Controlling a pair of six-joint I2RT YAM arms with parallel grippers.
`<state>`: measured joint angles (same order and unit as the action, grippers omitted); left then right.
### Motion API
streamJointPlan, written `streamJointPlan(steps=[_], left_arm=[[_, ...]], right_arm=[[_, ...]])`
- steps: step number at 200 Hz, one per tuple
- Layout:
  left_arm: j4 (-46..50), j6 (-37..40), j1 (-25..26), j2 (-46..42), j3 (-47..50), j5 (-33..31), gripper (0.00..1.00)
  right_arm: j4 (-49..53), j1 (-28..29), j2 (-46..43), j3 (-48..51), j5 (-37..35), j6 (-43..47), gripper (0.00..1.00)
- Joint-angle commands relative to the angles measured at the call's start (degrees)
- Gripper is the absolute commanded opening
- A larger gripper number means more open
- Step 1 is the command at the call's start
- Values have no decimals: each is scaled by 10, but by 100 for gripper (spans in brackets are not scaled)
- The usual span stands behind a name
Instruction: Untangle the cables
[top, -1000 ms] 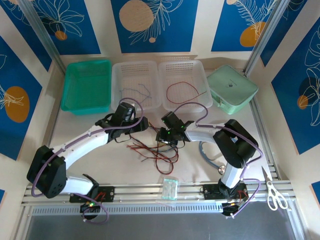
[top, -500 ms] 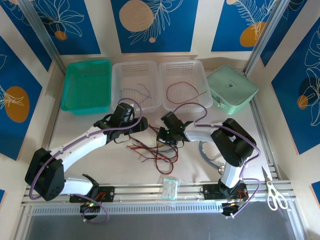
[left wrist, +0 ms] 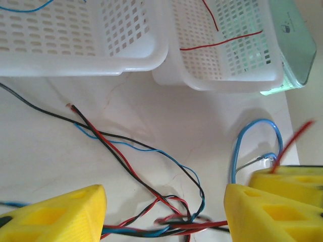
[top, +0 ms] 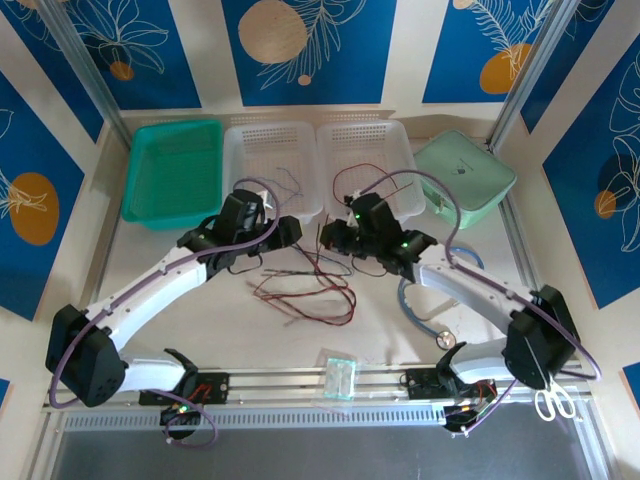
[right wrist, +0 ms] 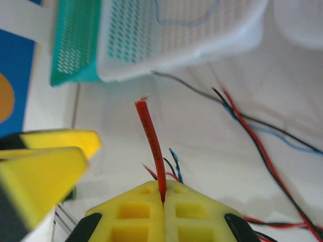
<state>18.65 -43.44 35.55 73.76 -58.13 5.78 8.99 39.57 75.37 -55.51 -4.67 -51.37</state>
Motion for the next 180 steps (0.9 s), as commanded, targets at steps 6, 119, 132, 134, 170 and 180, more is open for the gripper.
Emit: streamJointPlan(steps=[6,119,132,134,170,180], left_arm=[[21,7,5,-4,-19,6,63],[43,37,5,-1,-62,11,64],[45,40,5,0,-73,15,64],[45,40,5,-1,-76,16,64],[89,101,14,-4,-153,10,64],[96,125,17,-7,-173,2,63]], right_arm=[[-29,-25,-31,-17,-10,34,0],[-68,-99,-66,-138,57,69,0],[-65,-104,-65,-153,58,71,0],[-65,-104,-65,-154,58,72,0],[-54,-108,-65,-167,58,73,0],[-52,-108,-66,-165,59,73,0]])
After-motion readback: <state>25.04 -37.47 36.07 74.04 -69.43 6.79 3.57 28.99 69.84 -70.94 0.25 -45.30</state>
